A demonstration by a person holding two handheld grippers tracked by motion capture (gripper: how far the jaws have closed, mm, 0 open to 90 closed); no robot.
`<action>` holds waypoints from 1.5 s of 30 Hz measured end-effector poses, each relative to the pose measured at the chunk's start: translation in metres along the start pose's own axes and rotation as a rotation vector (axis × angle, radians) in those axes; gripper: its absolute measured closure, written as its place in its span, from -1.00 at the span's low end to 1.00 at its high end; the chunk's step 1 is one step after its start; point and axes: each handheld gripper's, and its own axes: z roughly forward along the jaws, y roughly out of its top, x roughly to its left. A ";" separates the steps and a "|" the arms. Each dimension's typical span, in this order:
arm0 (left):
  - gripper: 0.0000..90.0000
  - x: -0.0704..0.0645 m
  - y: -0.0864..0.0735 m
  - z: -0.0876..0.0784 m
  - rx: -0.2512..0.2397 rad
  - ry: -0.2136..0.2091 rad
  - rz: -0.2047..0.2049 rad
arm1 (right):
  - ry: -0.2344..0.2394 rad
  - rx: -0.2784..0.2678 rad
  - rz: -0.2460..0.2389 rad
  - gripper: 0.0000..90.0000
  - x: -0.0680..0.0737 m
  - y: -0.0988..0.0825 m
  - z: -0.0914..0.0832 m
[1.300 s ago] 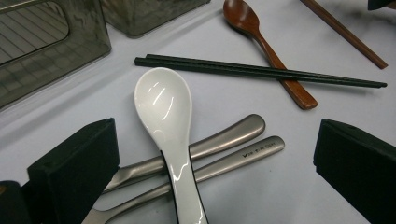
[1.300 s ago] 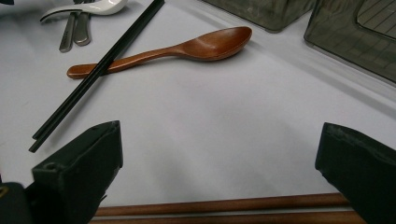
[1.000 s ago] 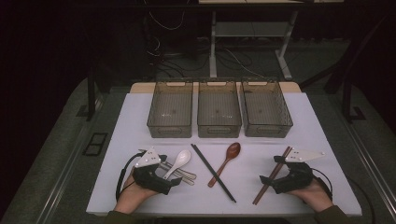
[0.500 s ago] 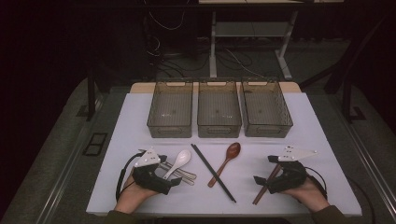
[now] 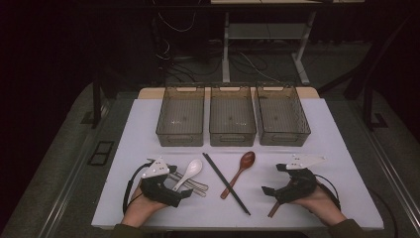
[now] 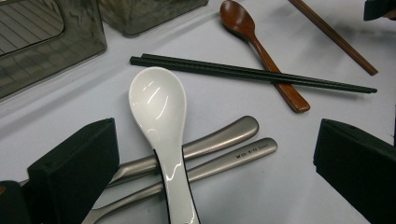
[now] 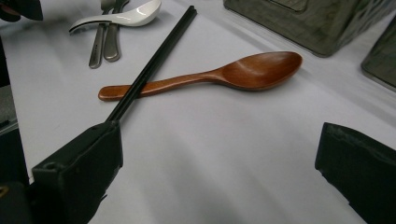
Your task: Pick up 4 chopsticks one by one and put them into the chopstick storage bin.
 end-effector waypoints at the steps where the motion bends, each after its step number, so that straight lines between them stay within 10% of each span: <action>1: -1.00 0.000 0.000 0.000 0.000 0.001 -0.001 | 0.002 0.000 -0.003 -0.98 0.001 0.001 0.002; 29: -1.00 -0.001 0.000 0.001 -0.003 -0.012 -0.003 | 0.060 0.078 -0.071 -0.98 0.033 0.021 0.046; 45: -1.00 0.000 0.000 0.000 -0.003 -0.013 -0.005 | 0.099 0.119 -0.074 -0.30 0.046 0.025 0.061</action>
